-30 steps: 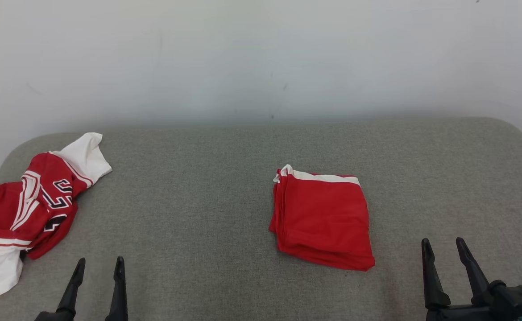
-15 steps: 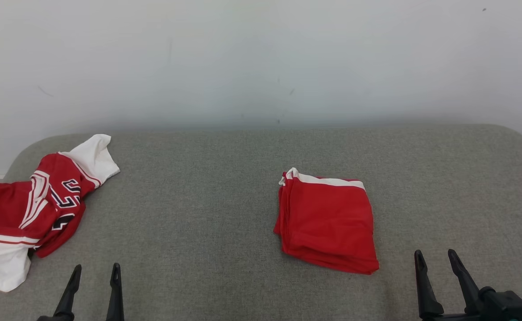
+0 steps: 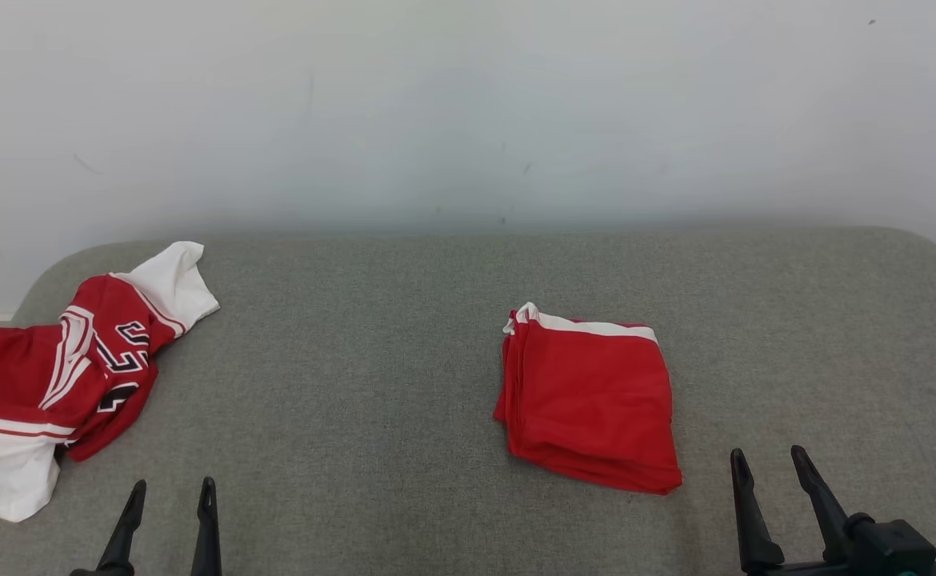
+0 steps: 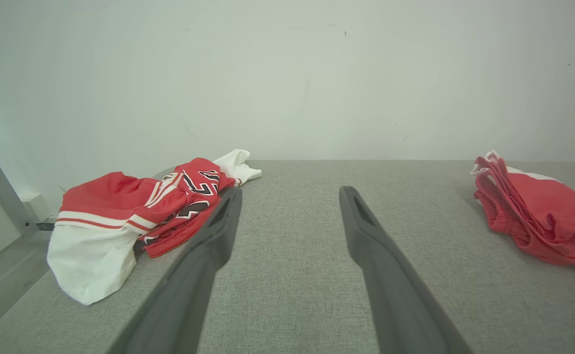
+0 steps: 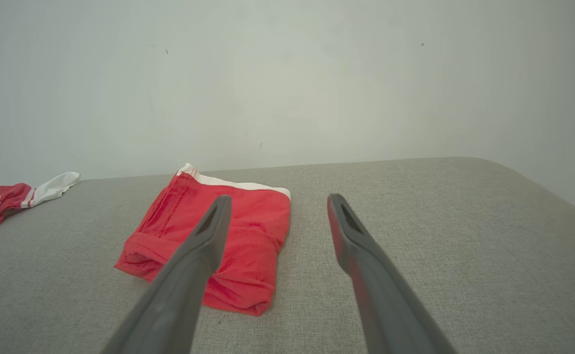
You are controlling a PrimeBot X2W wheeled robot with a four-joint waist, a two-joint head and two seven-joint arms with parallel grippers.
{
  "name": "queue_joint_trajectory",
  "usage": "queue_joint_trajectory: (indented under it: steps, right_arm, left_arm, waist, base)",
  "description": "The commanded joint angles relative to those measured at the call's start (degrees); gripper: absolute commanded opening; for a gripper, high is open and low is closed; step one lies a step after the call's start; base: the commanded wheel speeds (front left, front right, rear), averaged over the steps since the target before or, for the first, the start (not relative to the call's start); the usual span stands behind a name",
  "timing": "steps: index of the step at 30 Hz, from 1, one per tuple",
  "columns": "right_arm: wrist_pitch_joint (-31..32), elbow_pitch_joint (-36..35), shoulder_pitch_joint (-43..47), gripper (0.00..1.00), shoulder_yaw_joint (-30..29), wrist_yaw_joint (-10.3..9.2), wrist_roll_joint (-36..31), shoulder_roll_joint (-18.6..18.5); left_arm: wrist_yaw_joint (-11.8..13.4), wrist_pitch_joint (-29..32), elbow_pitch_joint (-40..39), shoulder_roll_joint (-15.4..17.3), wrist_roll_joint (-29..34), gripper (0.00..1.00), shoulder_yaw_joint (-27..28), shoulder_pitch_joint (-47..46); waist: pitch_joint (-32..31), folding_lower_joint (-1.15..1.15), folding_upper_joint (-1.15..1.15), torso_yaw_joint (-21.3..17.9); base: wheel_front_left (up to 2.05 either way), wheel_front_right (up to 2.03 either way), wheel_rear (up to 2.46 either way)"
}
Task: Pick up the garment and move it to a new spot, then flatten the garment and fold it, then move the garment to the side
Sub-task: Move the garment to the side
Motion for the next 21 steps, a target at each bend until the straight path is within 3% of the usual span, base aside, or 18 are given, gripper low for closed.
queue_joint_trajectory:
  steps: [1,21]
  right_arm:
    - [0.1,-0.3,0.2,1.00,0.0,-0.14,-0.3,0.1]
    - [0.8,-0.8,0.6,1.00,0.0,-0.14,-0.6,0.2]
  left_arm:
    - [0.1,-0.2,0.2,-0.2,0.6,1.00,0.2,0.4]
    - [0.1,-0.2,-0.1,-0.6,0.8,1.00,0.0,0.9]
  waist:
    - [0.0,0.00,0.00,0.0]
    - [0.3,0.00,0.00,0.2]
  base:
    - [0.00,0.00,0.00]
    - [0.00,0.00,0.00]
